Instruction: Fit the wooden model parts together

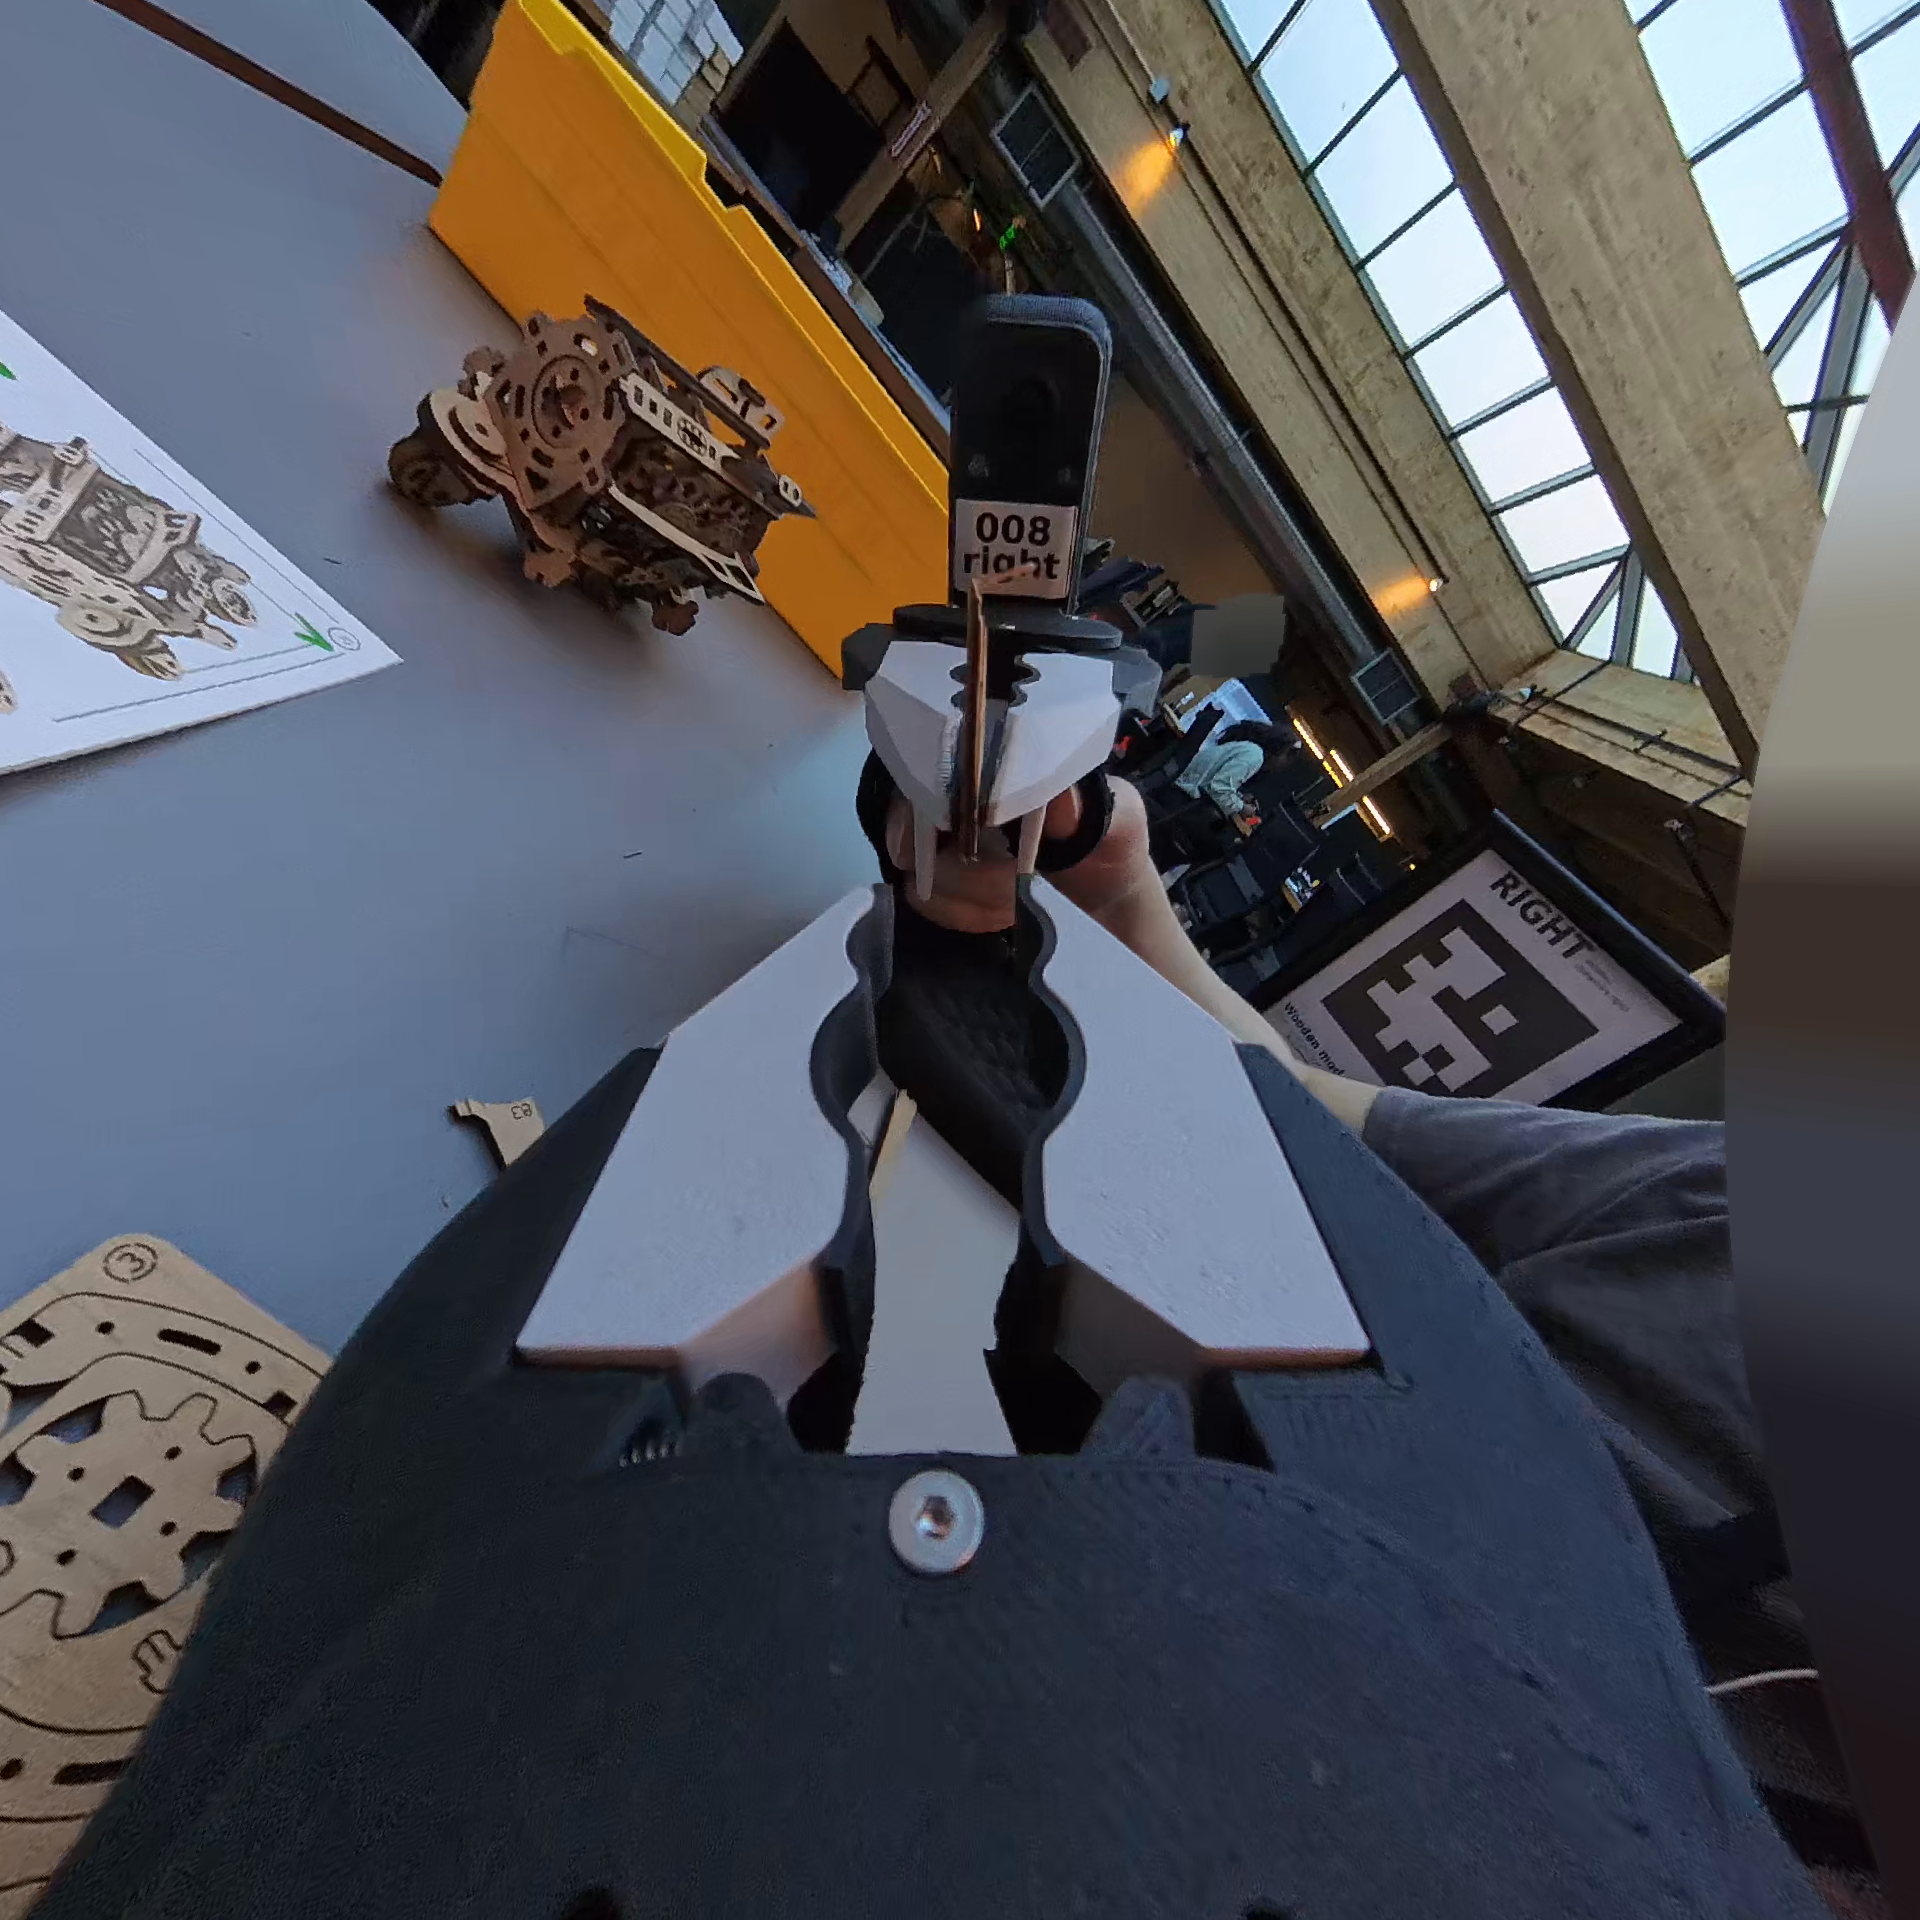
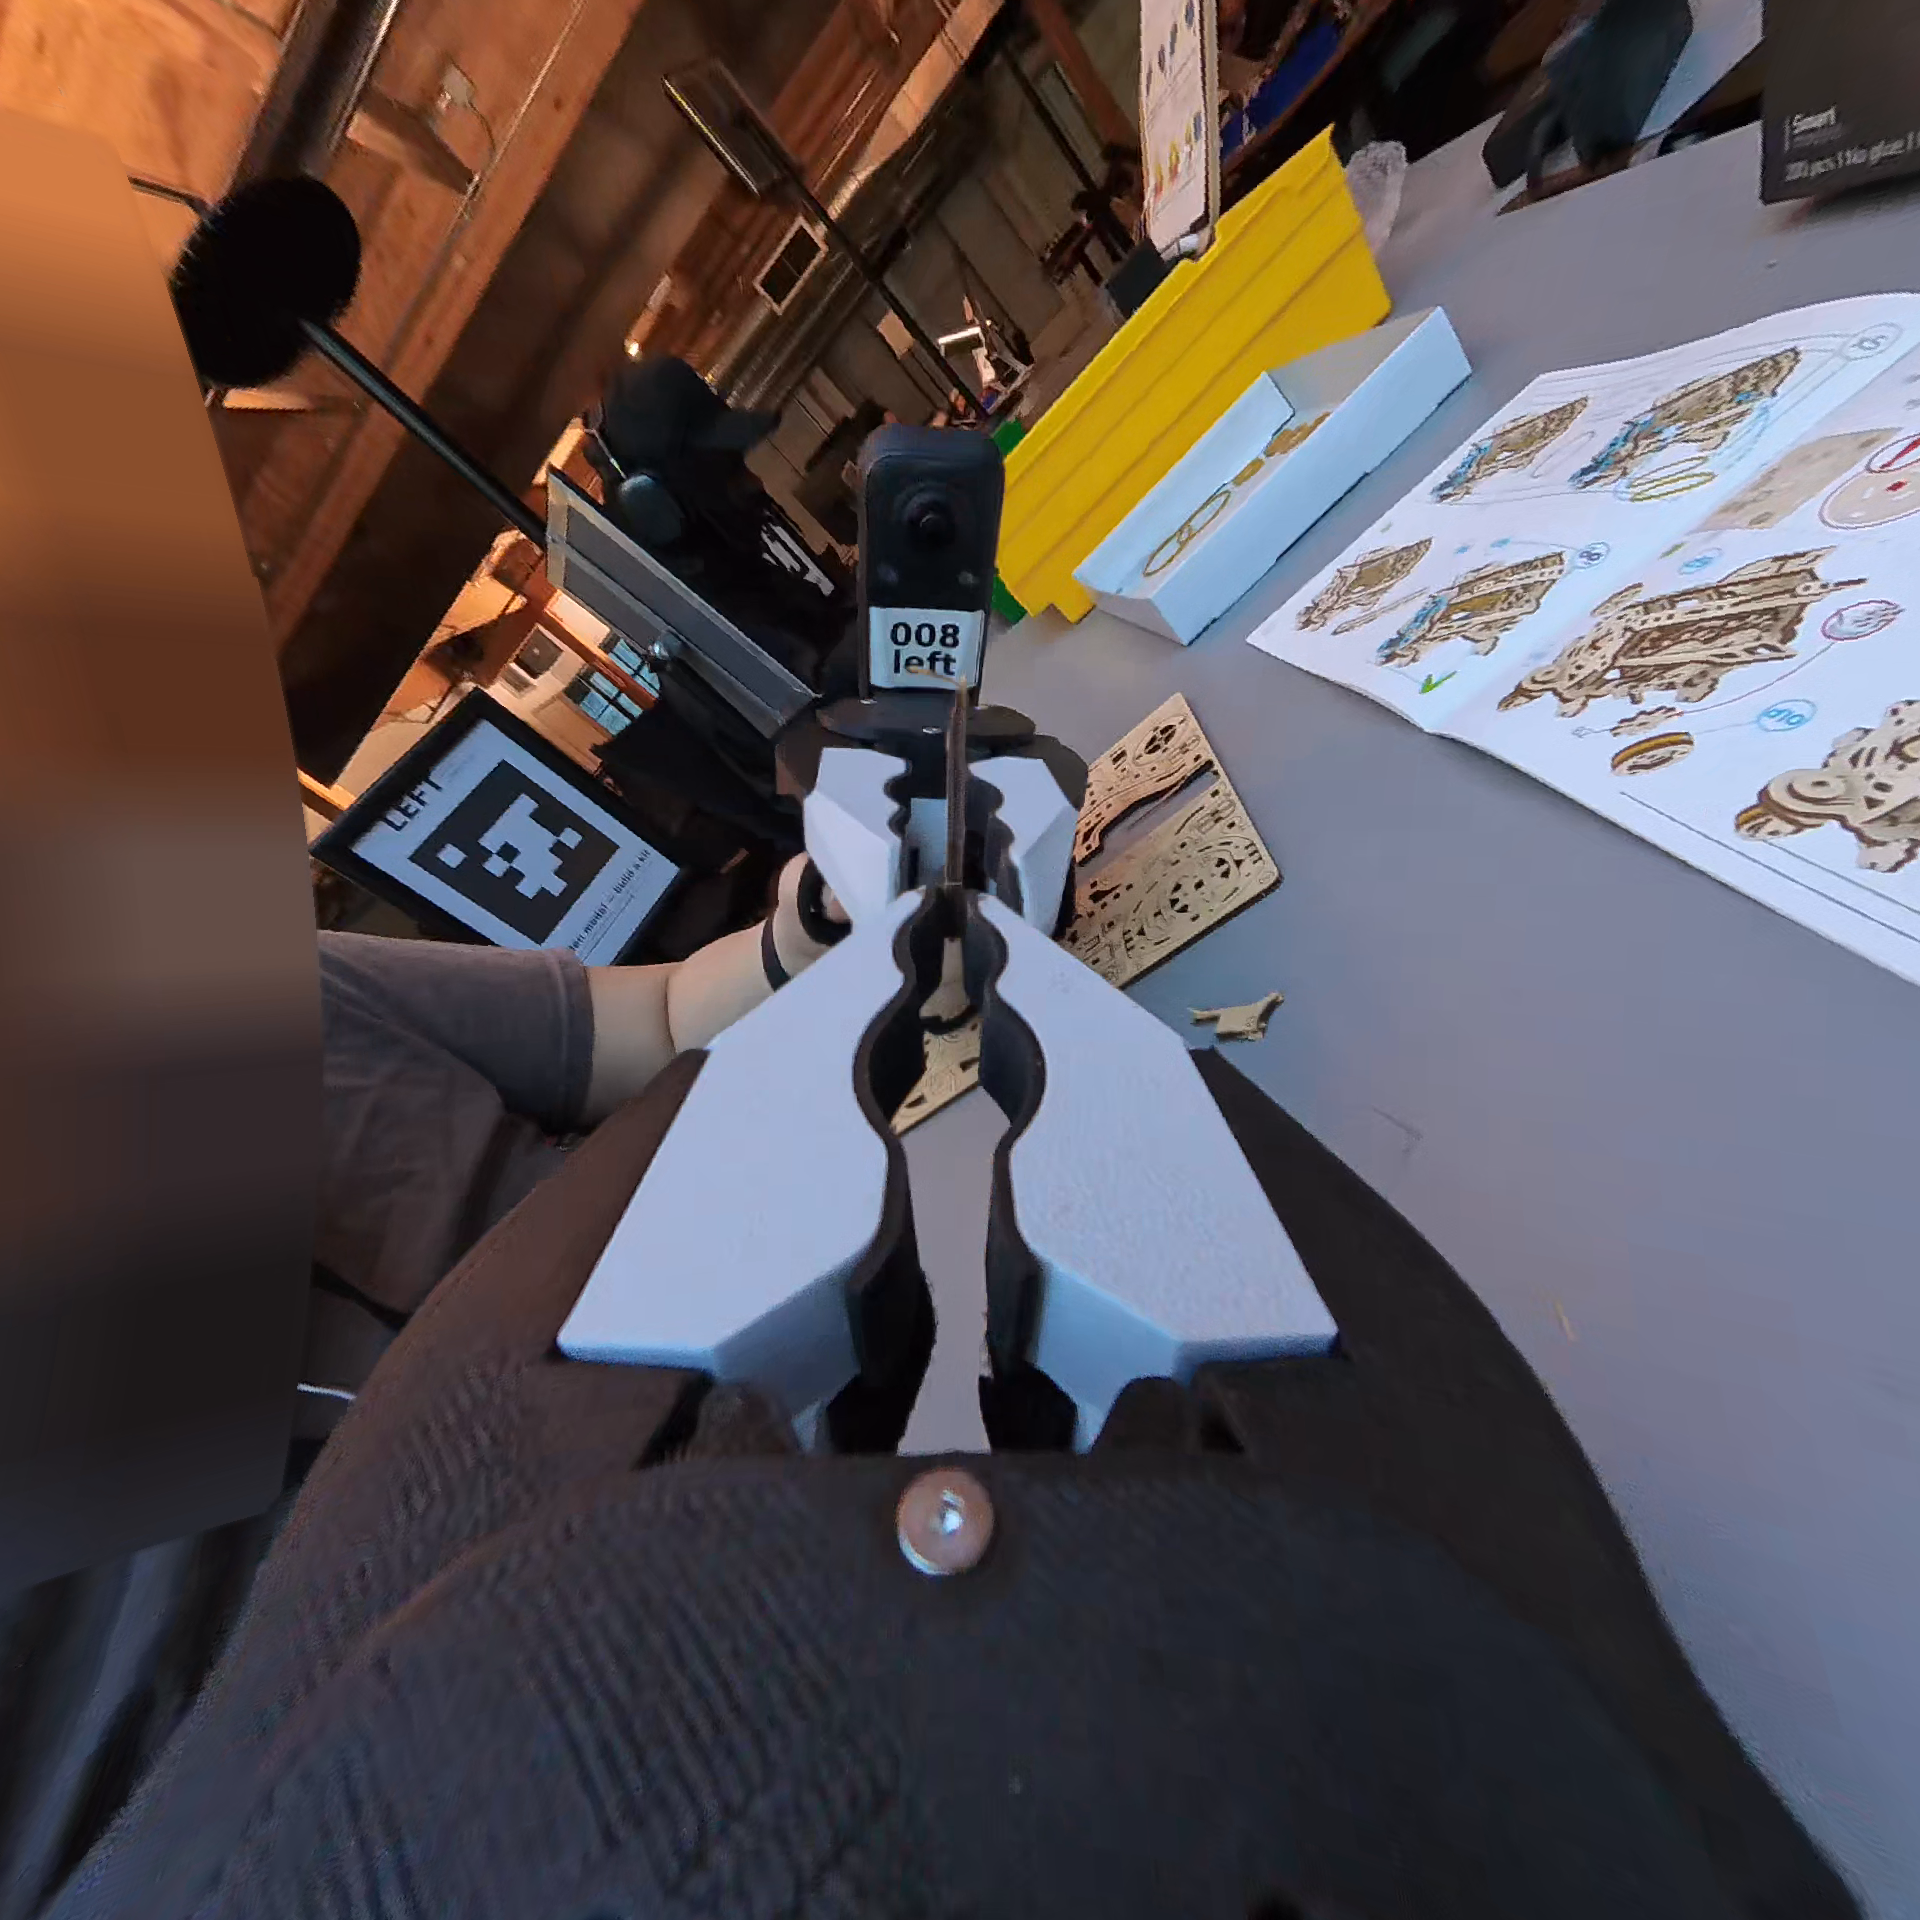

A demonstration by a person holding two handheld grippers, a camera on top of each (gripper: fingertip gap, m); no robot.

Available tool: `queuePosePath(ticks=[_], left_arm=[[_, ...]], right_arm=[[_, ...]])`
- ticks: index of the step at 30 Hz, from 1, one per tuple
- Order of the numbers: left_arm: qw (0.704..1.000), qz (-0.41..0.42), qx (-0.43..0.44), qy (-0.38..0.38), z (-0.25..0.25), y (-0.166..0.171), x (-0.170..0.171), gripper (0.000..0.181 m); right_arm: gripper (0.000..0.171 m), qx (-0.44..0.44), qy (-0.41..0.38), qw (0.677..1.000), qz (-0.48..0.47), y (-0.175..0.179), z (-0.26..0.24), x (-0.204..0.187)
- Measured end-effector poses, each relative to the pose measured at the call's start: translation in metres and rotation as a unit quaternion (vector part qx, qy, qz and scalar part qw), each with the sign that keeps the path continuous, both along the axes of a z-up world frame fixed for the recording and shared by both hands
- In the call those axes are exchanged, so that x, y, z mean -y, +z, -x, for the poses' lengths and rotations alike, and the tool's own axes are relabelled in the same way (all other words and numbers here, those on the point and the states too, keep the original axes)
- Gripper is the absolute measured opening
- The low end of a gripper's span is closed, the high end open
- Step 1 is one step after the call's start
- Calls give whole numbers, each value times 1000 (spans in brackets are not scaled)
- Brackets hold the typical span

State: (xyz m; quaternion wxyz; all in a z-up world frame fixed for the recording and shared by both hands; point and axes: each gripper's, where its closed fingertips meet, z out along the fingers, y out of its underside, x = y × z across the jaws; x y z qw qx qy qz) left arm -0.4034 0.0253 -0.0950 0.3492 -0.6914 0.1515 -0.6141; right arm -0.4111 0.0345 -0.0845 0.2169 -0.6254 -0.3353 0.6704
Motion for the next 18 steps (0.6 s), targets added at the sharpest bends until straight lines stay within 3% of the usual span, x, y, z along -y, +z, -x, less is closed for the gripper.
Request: queuePosePath(ticks=[2, 4, 8, 11, 15, 18], left_arm=[[1000, -8, -16, 0, -4, -4, 1, 20], [1000, -15, -18, 1, -6, -3, 2, 1], [999, -30, -27, -5, -5, -3, 4, 0], [999, -21, -47, -13, -5, -9, 5, 0], [997, -14, -75, -25, -6, -19, 8, 0], [995, -17, -93, -30, -8, -23, 10, 0]], right_arm=[[0, -3, -2, 1000, 1, -2, 3, 1], [0, 3, 9, 1000, -1, -6, 9, 7], [1, -10, 16, 1000, 7, -4, 9, 7], [12, -30, 2, 999, 19, 2, 5, 0], [13, 7, 1, 1000, -10, -8, 2, -1], [1, 37, 6, 999, -25, -16, 4, 2]])
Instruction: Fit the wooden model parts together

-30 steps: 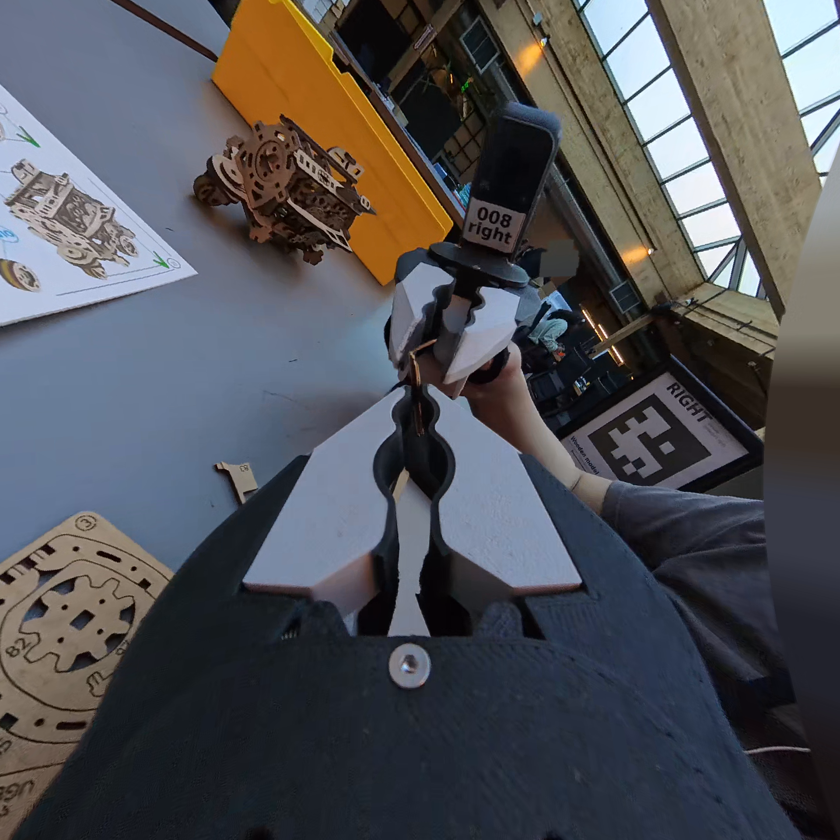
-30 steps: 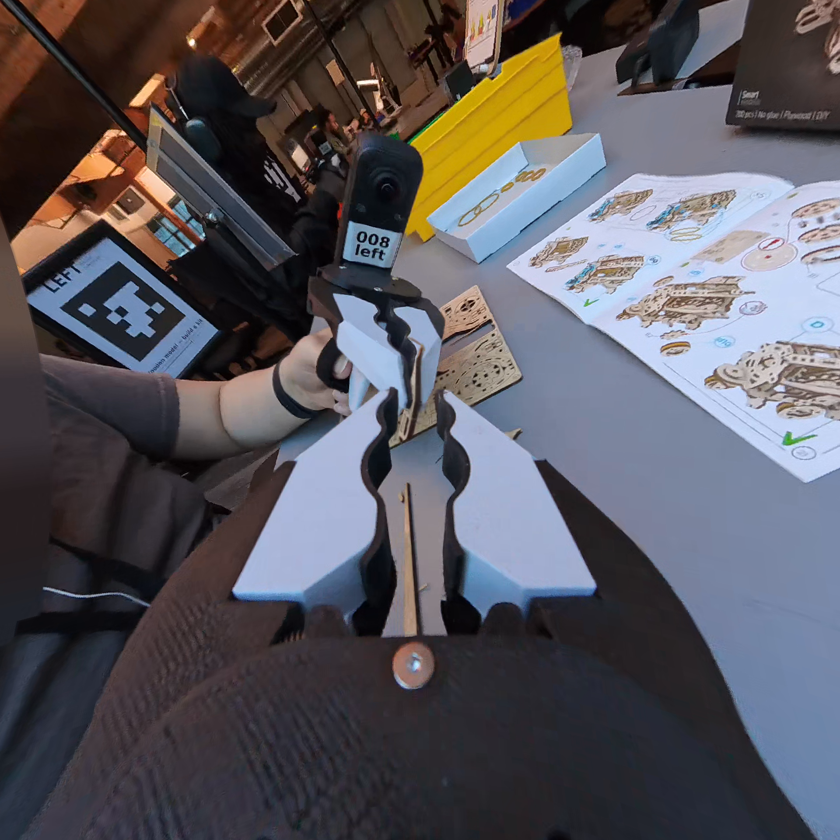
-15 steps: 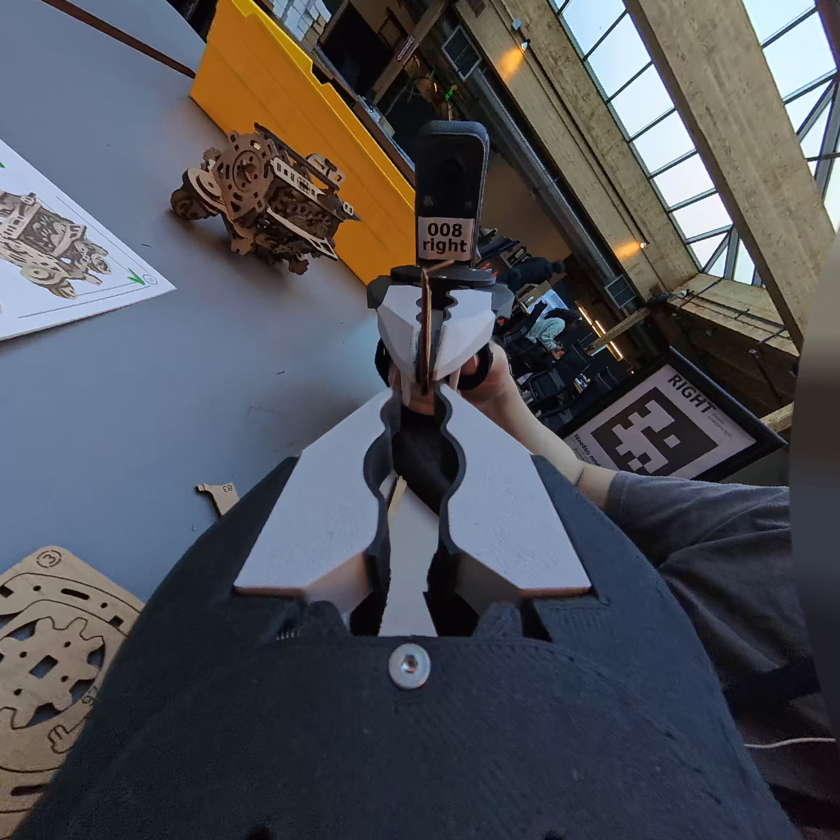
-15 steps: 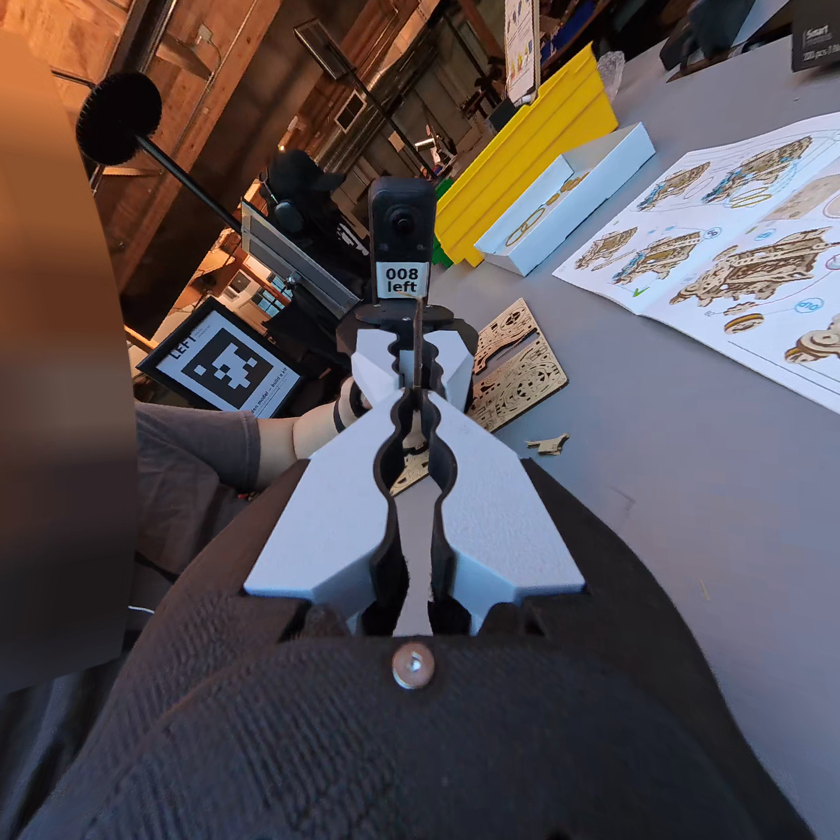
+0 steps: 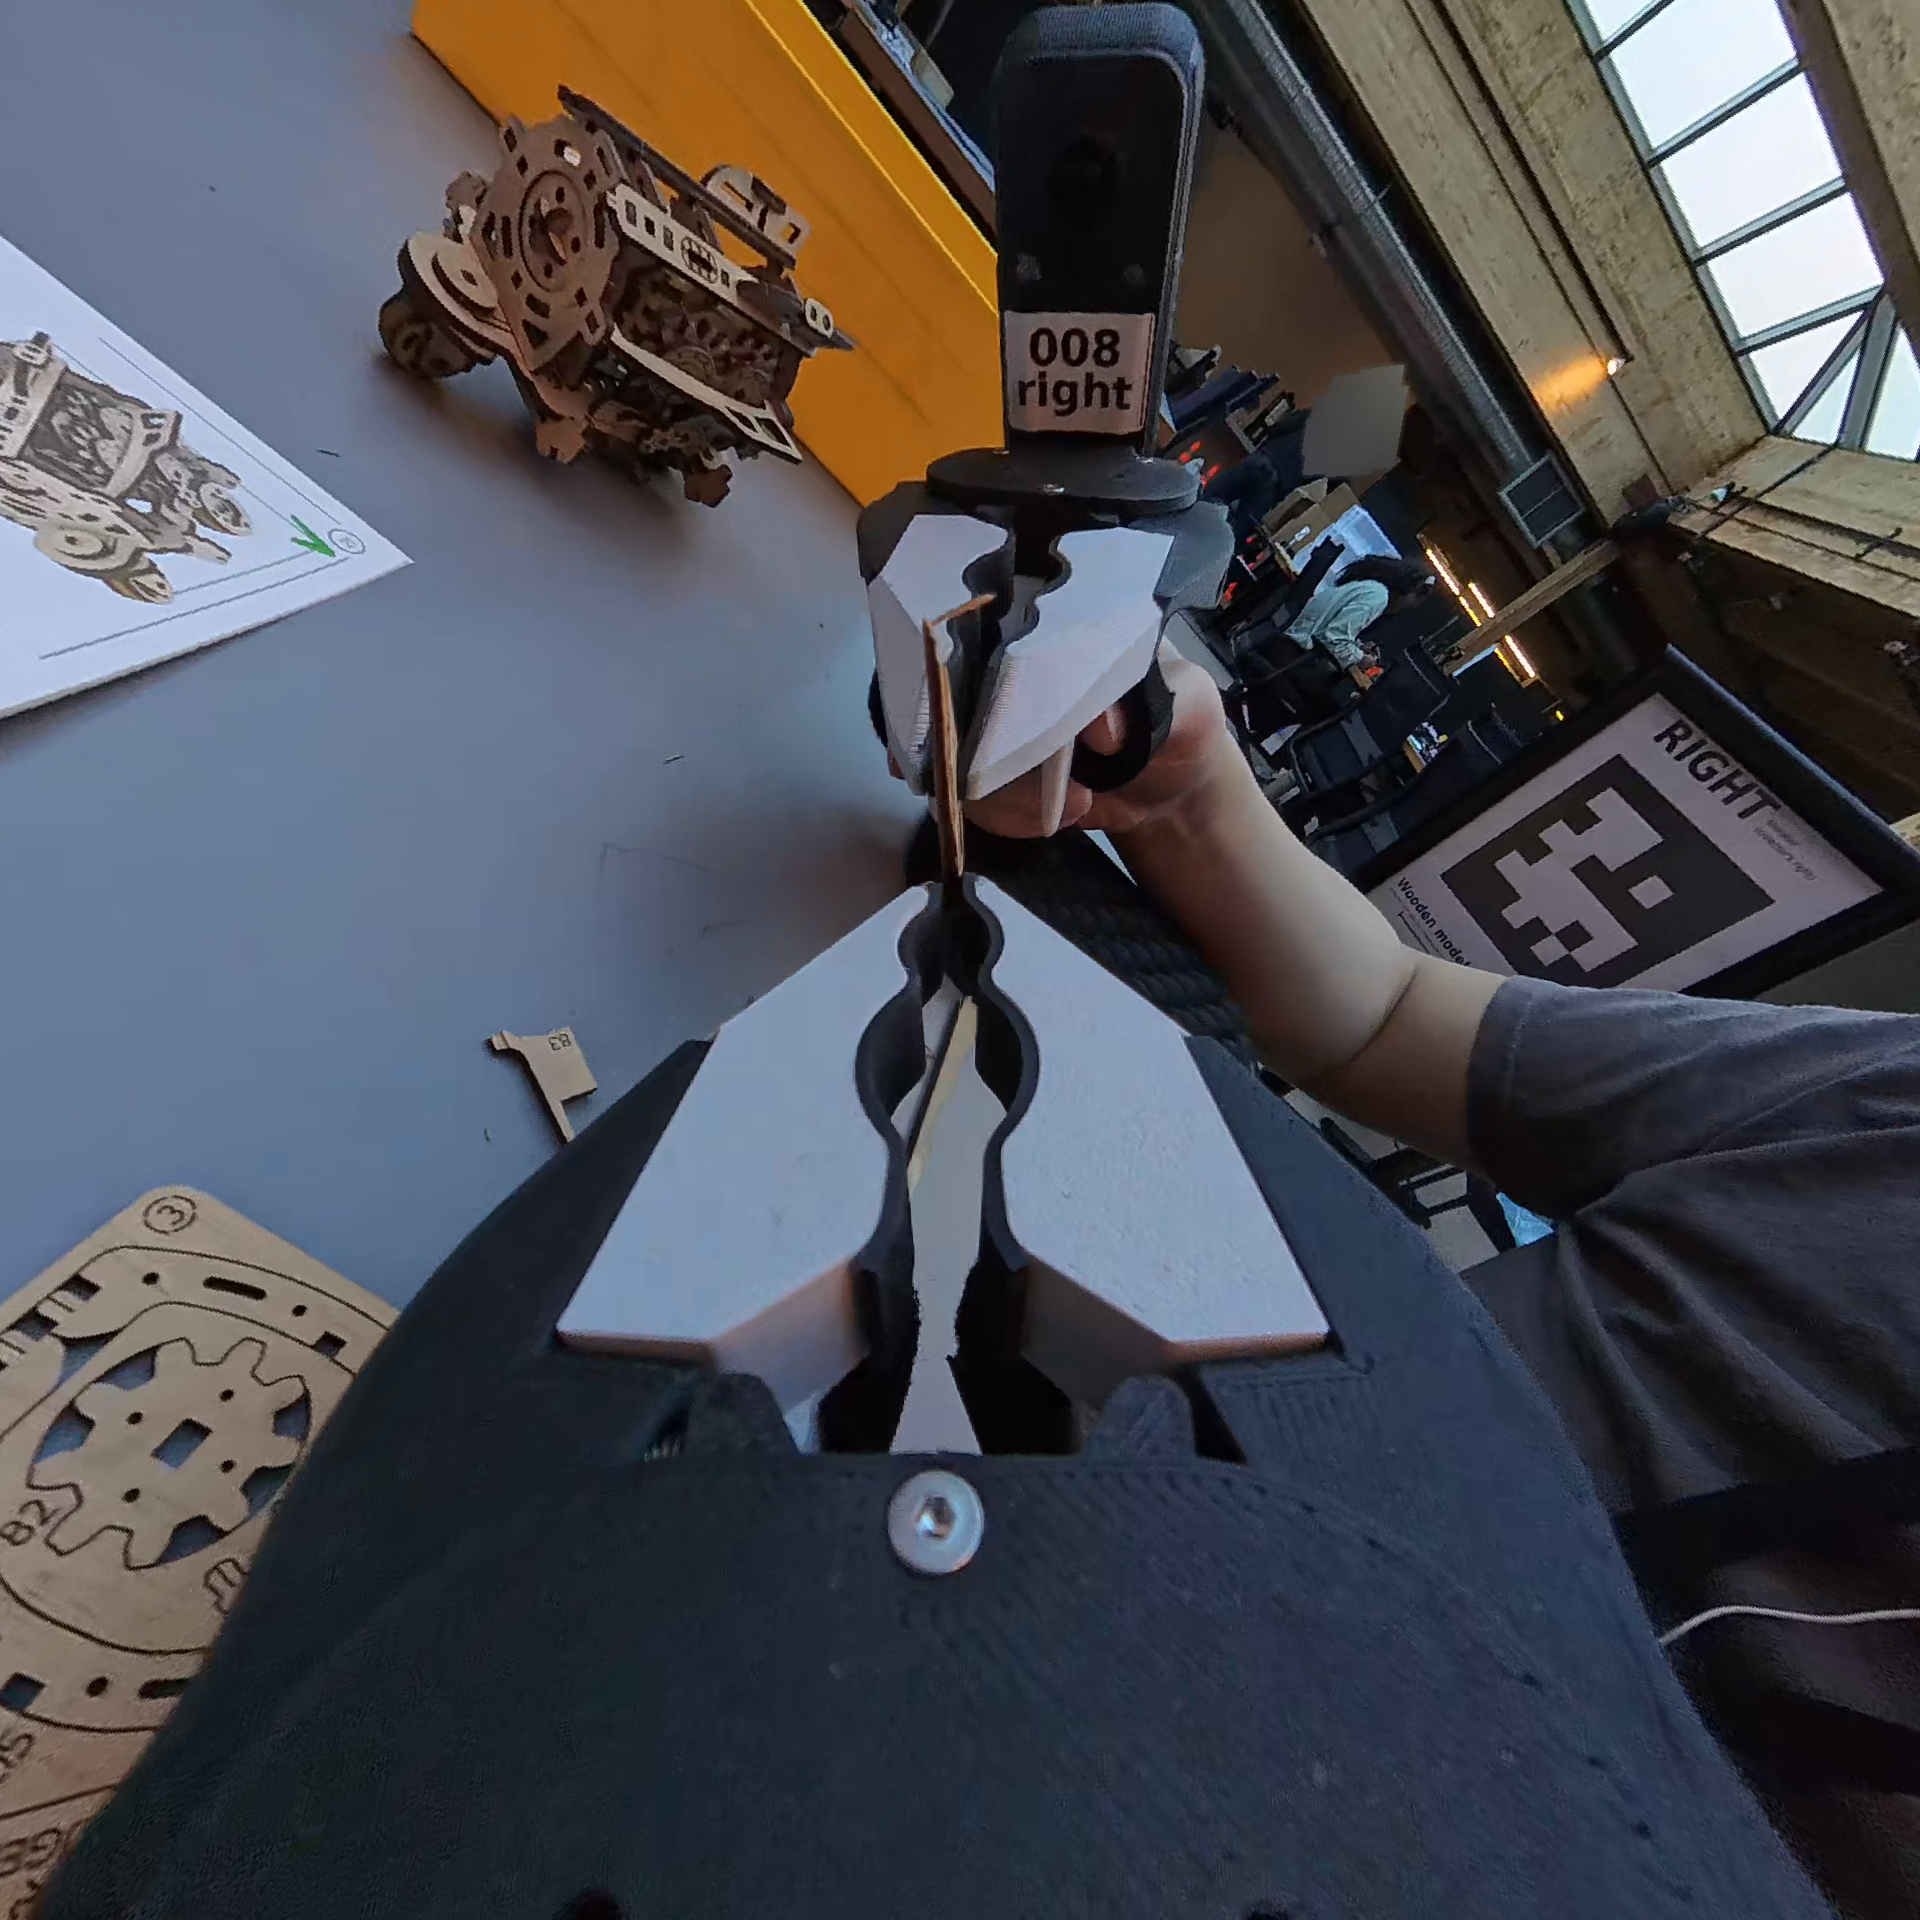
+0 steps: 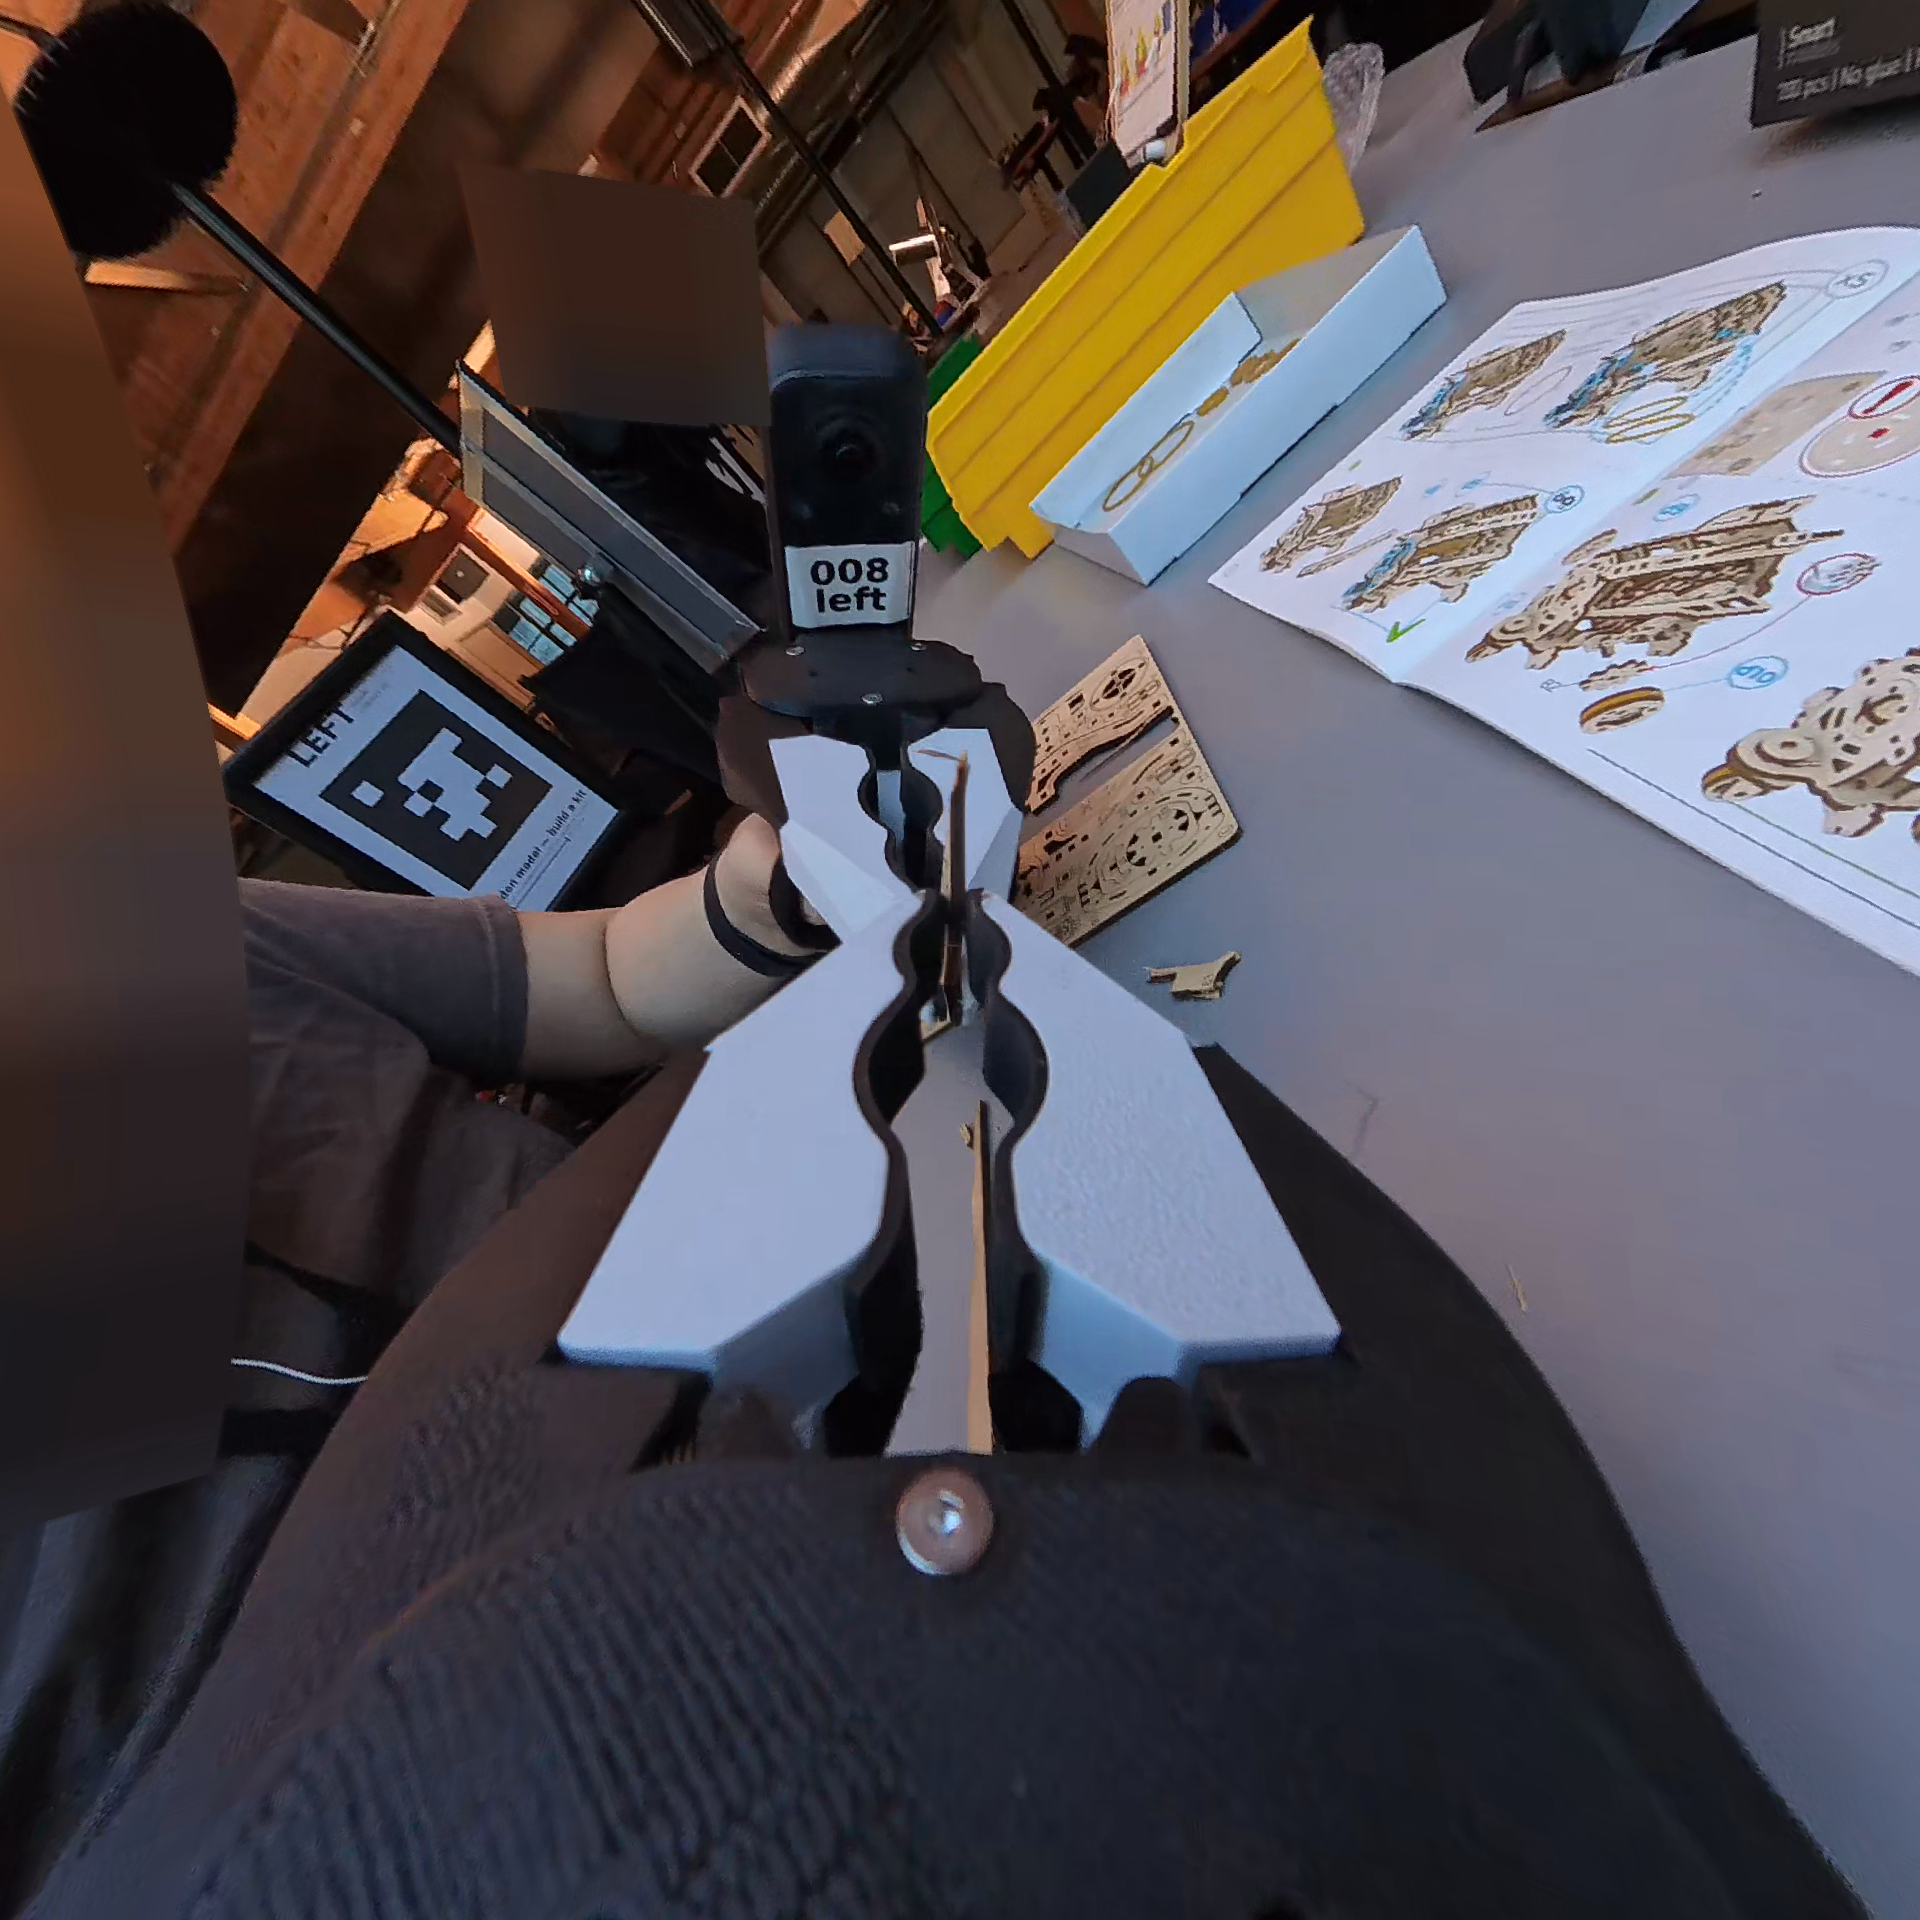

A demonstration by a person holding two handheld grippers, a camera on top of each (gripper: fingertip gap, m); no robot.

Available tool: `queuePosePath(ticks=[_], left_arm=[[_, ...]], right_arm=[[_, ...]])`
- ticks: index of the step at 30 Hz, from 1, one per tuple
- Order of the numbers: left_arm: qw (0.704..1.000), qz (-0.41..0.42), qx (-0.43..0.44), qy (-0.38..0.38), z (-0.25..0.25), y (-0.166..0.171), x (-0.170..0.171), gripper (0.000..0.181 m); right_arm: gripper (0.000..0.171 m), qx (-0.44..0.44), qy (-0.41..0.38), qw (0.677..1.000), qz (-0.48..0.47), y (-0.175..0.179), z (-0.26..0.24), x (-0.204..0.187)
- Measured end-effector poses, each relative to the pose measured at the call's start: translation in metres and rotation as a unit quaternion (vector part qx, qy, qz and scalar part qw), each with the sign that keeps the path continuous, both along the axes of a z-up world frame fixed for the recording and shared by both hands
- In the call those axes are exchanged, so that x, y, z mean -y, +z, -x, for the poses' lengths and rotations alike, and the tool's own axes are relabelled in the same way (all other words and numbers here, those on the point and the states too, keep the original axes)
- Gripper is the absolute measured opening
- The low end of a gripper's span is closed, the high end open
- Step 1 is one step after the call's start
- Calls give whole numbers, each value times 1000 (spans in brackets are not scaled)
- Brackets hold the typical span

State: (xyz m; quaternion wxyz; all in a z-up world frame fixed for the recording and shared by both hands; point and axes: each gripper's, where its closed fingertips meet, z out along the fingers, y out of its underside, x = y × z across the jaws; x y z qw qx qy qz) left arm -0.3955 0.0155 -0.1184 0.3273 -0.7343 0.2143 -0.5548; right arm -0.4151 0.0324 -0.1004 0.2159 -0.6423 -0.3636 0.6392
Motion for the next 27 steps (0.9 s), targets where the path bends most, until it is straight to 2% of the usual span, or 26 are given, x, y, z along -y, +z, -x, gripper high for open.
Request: queuePosePath(ticks=[7, 9, 14, 23, 27], left_arm=[[1000, -9, -4, 0, 0, -1, 0, 0], [1000, -20, 1, 5, 1, 3, -1, 9], [1000, -21, 11, 8, 3, 6, -3, 1], [1000, -17, 6, 5, 5, 5, -2, 0], [1000, -17, 3, 4, 4, 4, -1, 0]], right_arm=[[0, 0, 9, 1000, 22, -1, -2, 2], [0, 2, 13, 1000, 18, -1, -2, 3], [0, 6, 24, 1000, 13, -3, 0, 8], [10, -5, 33, 999, 25, 0, -2, 8], [1, 13, 22, 1000, 7, -4, -2, 6]])
